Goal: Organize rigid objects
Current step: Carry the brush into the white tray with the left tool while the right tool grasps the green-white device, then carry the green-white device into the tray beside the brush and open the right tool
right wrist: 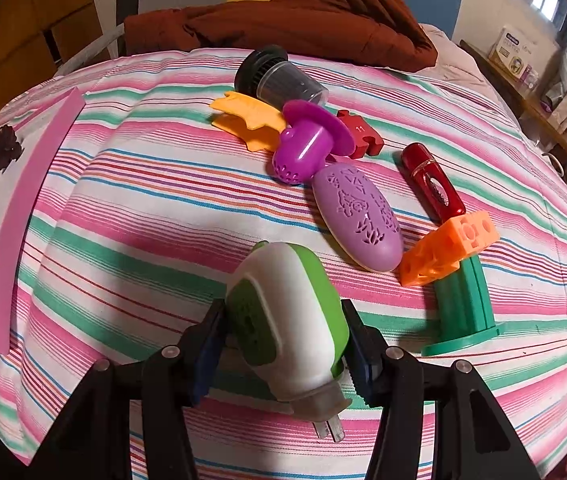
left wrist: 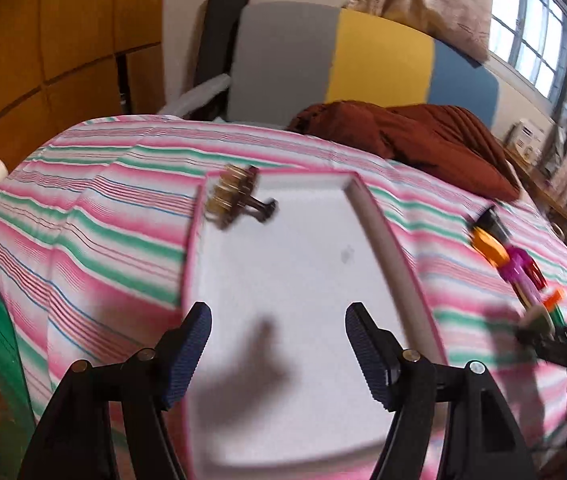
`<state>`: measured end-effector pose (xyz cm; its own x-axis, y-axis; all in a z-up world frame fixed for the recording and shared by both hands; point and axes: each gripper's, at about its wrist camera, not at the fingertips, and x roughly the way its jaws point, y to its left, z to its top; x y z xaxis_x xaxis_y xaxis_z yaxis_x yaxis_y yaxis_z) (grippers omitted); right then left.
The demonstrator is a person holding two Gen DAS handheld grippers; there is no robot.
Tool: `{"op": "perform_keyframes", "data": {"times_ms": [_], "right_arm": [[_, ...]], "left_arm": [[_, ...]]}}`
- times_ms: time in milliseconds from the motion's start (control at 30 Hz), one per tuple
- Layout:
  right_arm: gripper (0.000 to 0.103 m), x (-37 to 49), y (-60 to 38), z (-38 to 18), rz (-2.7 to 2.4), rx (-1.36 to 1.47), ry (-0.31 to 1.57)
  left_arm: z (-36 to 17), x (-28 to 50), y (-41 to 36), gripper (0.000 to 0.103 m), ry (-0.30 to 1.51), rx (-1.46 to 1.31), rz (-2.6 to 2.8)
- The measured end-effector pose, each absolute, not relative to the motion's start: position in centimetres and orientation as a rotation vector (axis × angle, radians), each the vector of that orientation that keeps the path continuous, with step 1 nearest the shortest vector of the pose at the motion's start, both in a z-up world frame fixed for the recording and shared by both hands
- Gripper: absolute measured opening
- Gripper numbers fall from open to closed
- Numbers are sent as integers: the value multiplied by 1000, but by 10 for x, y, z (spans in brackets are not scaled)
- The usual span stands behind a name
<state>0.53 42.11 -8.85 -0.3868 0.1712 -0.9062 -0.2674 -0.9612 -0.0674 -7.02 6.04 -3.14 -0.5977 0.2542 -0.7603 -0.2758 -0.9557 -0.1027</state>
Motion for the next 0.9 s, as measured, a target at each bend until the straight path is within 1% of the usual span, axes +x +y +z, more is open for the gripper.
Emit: {"op": "perform_keyframes", "data": {"times_ms": [200,300,433,567,700,900], "right_arm": [[55,5,418,-89,2415,-1560,92],[55,6,416,-88,2425,-1560,86],[55,5,408,-88,2463,-1576,90],[55,6,400,-86,2511,-1607,156],[55,6,387,-86,2523,-1623,156],[55,-4,371,-77,2554,-1589,288]], "left_arm": [[-31,-32,70,71,107,-1206,2530],[-30,-16,69,71,99,-1186,2506],[-29,-5,72,71,142,-1170,2507],[-29,-1,69,71,135,-1179,2507],[-27,1,65,71,151,-1177,2525],[-27,2,56,71,152,-1168,2545]]}}
